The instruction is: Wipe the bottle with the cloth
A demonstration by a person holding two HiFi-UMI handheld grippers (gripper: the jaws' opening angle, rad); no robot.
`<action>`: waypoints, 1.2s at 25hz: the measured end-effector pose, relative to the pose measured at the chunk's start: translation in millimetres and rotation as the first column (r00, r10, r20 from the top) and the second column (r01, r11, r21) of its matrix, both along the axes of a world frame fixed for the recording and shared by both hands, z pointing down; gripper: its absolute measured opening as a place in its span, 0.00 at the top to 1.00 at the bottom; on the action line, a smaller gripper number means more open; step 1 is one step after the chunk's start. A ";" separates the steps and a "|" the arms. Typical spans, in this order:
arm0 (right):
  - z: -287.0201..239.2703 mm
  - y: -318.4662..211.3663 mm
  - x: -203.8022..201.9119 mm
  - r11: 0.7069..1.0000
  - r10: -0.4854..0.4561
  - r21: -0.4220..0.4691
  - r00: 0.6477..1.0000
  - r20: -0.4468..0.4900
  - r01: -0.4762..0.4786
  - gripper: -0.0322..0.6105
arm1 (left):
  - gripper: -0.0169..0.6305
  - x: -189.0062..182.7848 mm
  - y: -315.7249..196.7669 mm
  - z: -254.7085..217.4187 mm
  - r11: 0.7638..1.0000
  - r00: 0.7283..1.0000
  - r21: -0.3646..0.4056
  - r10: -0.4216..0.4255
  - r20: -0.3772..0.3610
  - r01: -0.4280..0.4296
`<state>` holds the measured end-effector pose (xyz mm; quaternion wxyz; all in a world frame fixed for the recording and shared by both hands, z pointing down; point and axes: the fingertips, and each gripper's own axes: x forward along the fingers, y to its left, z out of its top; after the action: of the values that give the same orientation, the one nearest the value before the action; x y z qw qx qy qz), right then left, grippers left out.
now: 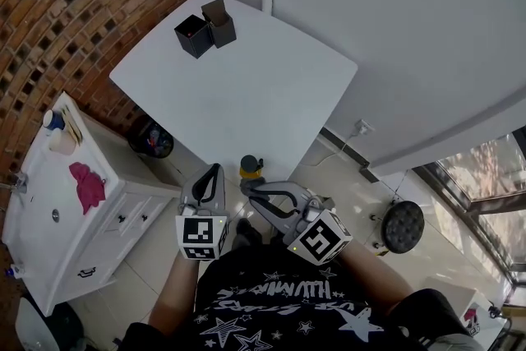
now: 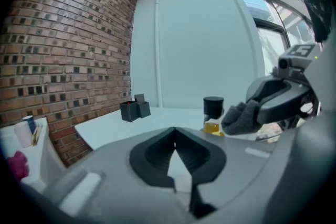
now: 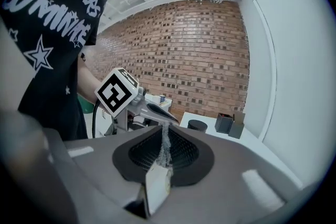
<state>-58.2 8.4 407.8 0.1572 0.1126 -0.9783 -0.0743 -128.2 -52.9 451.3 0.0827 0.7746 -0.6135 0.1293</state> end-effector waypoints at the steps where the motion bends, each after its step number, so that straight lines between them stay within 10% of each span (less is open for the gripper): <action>1: 2.6 -2.4 -2.5 1.000 0.003 0.011 1.000 0.001 -0.003 0.89 | 0.97 2.0 -0.5 0.1 1.000 1.000 -0.004 0.009 -0.002 -0.009; 30: 109.3 -16.5 -7.6 0.989 0.032 -0.135 0.988 -0.152 -0.053 0.89 | 0.97 12.6 1.7 3.1 0.995 0.996 -0.048 0.083 -0.015 -0.084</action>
<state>-65.8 -8.1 517.1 0.2393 0.1164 -0.9639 -0.0111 -115.6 -51.2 454.5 0.1000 0.7982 -0.5767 0.1424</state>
